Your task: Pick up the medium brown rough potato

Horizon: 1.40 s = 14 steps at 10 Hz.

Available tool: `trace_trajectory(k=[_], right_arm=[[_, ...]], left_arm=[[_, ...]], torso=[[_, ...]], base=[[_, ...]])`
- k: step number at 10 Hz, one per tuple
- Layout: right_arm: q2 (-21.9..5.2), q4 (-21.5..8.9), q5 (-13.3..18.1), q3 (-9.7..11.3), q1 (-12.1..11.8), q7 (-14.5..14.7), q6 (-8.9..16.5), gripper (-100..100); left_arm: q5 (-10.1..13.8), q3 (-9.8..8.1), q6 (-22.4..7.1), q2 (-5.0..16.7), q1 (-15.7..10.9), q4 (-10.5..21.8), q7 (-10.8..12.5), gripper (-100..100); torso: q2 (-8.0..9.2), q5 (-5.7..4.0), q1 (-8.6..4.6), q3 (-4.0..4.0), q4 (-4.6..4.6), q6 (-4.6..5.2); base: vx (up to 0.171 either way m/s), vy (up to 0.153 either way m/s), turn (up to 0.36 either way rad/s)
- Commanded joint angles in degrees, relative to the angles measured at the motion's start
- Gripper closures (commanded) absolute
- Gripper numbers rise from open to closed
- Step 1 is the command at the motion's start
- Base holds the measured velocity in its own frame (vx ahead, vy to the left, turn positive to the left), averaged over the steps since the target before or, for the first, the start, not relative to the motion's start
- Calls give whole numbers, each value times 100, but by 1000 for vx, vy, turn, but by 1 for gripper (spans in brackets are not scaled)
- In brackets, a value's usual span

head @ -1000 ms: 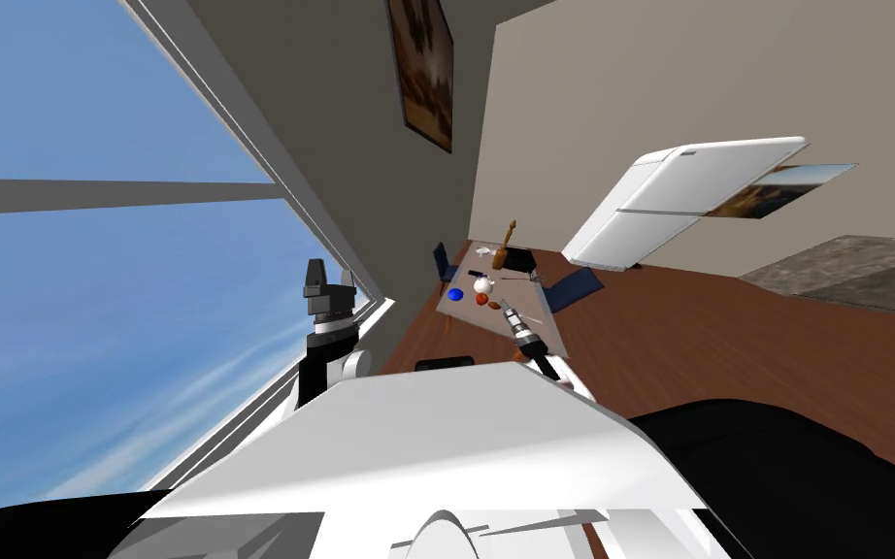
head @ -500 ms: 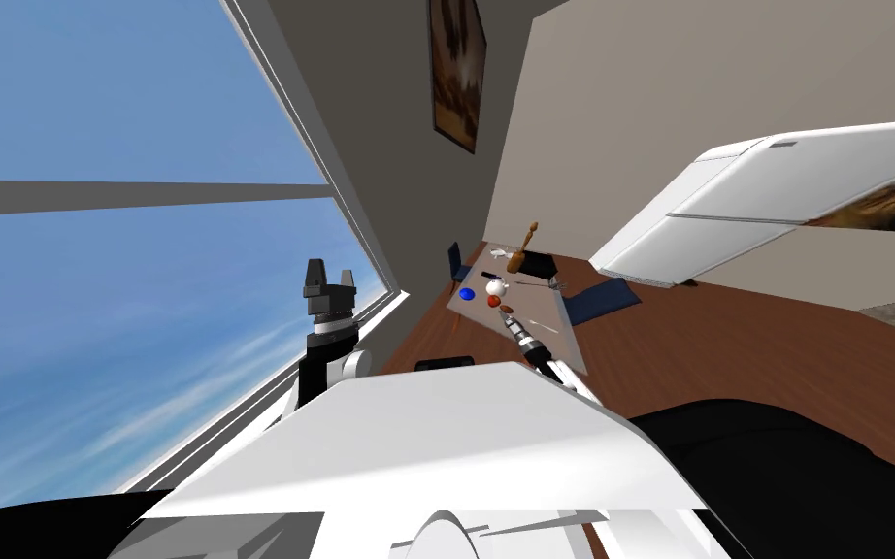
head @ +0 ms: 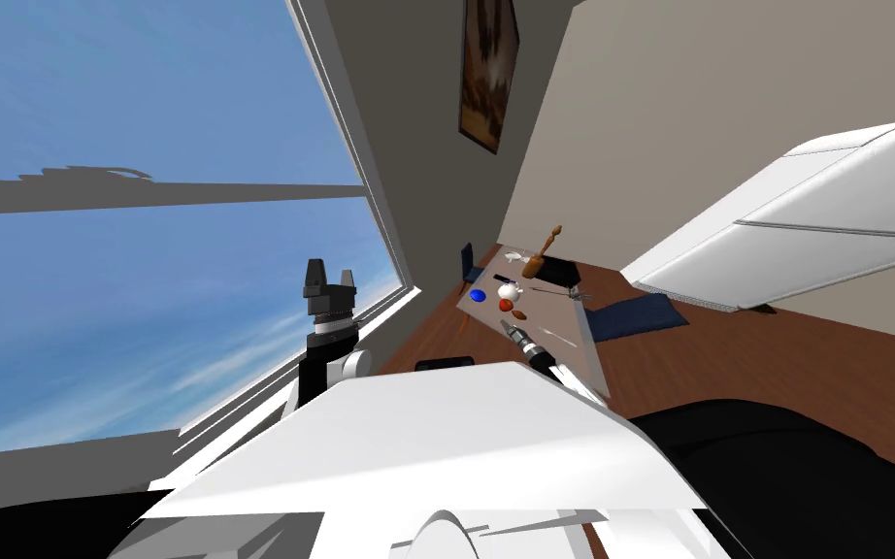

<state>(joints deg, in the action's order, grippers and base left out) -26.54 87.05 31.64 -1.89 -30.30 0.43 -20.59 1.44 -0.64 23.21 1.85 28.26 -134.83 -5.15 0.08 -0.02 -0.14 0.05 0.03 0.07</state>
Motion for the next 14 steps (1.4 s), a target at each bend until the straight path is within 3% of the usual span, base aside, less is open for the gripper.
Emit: trace_trajectory(k=[1,6,7,10,13,14], right_arm=[[-111,-286,286,-10,-48,50,-21,-100],[-321,-1147,1113,4,-17,106,-33,-100],[-321,-1160,1113,4,-17,106,-33,-100],[-530,-1773,1662,15,14,148,-51,-100],[-637,-2118,2136,17,30,163,-59,-100],[-637,-2209,2136,17,30,163,-59,-100]], left_arm=[[0,0,0,0,0,0,0,0],[0,0,0,0,0,0,0,0],[0,-1,0,0,1,0,0,0],[0,-1,0,0,1,0,0,0],[0,-1,0,1,0,0,0,0],[0,-1,0,1,1,0,0,0]], torso=[[0,0,0,0,0,0],[-9,-1,-5,-5,-1,-4],[-8,-2,-8,-5,-2,3],[-10,-2,-11,-6,-2,2],[-17,-2,-15,-9,-3,-2],[-16,-4,-16,-10,-4,4]], base=[[-4,28,369],[8,11,226],[6,-2,-43],[20,-4,256],[32,-19,198],[12,-13,-20]])
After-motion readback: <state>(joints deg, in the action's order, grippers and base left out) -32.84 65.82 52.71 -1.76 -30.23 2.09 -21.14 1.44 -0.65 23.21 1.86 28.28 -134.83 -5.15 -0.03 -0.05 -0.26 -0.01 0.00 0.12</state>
